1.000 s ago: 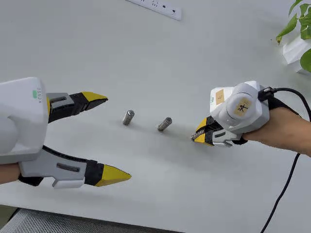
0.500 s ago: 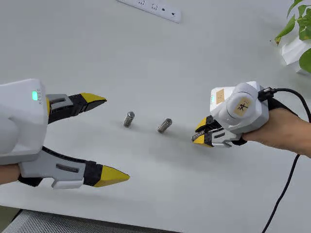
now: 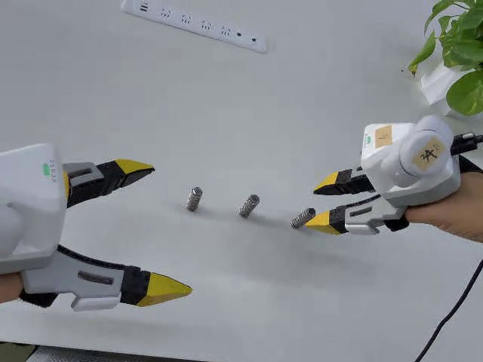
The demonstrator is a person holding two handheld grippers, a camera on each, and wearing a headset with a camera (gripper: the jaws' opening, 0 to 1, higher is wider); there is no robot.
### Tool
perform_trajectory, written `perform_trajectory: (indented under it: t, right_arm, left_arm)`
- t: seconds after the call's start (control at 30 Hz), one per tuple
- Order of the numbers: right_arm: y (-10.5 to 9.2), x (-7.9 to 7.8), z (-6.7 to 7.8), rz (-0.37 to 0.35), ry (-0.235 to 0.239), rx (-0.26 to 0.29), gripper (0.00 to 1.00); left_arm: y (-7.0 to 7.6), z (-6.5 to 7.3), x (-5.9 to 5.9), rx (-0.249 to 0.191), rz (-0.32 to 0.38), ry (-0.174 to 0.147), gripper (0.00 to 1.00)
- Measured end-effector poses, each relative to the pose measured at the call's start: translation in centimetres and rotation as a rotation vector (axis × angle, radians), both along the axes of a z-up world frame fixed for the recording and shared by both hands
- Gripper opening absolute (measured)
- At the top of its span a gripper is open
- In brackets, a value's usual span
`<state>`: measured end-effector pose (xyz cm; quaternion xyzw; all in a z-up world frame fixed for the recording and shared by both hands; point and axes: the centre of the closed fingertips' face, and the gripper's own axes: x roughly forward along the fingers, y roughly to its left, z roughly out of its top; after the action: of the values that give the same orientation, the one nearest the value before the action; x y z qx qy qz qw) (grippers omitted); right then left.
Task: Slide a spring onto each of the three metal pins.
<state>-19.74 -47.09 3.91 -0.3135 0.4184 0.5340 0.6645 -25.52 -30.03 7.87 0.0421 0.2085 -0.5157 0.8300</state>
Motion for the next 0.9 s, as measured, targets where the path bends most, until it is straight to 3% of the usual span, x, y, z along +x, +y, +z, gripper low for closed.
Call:
perform_trajectory:
  t: [0.33, 0.67, 0.9]
  right_arm:
    - [-1.0, -1.8, 2.8, -0.137, -0.034, 0.138, 0.41]
    - [-3.2, -3.8, 3.7, -0.255, -0.065, 0.273, 0.54]
    - [-3.9, -4.9, 3.6, -0.288, -0.083, 0.330, 0.68]
  left_arm:
    - [0.8, 0.1, -0.4, 0.041, 0.003, -0.023, 0.96]
    - [2.0, -0.1, -1.2, 0.076, 0.030, -0.024, 0.99]
    - [2.2, -0.6, -1.4, 0.090, 0.046, -0.018, 0.99]
